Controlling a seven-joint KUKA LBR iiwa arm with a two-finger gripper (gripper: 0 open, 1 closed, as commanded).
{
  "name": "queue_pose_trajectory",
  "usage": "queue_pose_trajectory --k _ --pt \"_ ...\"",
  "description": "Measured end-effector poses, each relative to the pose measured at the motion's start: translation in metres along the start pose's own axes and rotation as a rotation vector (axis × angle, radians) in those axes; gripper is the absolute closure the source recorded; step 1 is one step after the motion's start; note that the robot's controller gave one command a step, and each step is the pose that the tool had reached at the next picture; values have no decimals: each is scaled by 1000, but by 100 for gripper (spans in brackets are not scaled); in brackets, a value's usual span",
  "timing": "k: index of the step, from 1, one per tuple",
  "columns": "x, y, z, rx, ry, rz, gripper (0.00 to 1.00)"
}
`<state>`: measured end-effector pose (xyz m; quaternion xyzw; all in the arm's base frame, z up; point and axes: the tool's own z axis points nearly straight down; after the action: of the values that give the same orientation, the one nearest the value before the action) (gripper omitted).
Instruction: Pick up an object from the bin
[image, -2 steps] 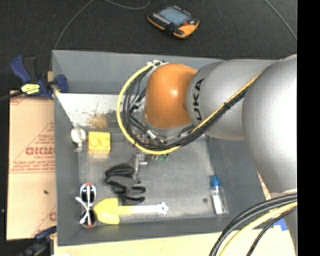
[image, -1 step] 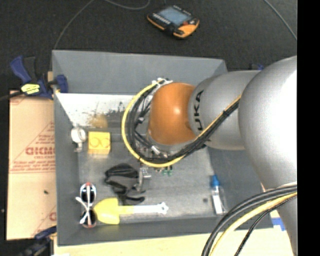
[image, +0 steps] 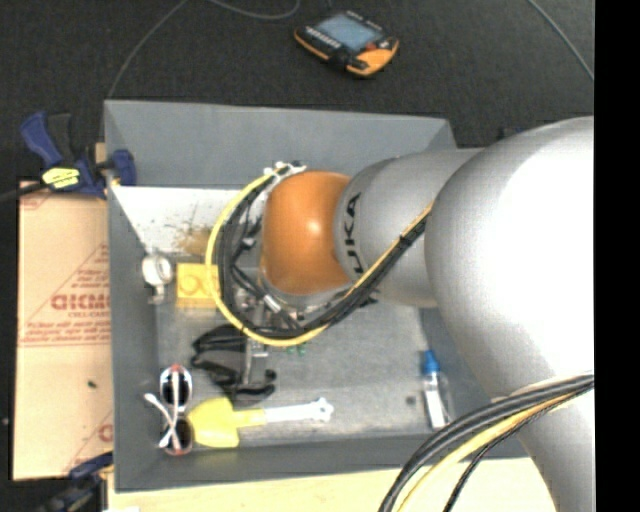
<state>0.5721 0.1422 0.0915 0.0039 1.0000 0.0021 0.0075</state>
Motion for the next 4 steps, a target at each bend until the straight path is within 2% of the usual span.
queue_pose_trajectory --k 1,2,3,4 --pt "1 7 3 0 1 3 0" --pt "-29 36 18 15 13 -92 0" --pt "-3 4 19 -2 -2 16 100" --pt "-3 4 20 -2 -2 17 100"
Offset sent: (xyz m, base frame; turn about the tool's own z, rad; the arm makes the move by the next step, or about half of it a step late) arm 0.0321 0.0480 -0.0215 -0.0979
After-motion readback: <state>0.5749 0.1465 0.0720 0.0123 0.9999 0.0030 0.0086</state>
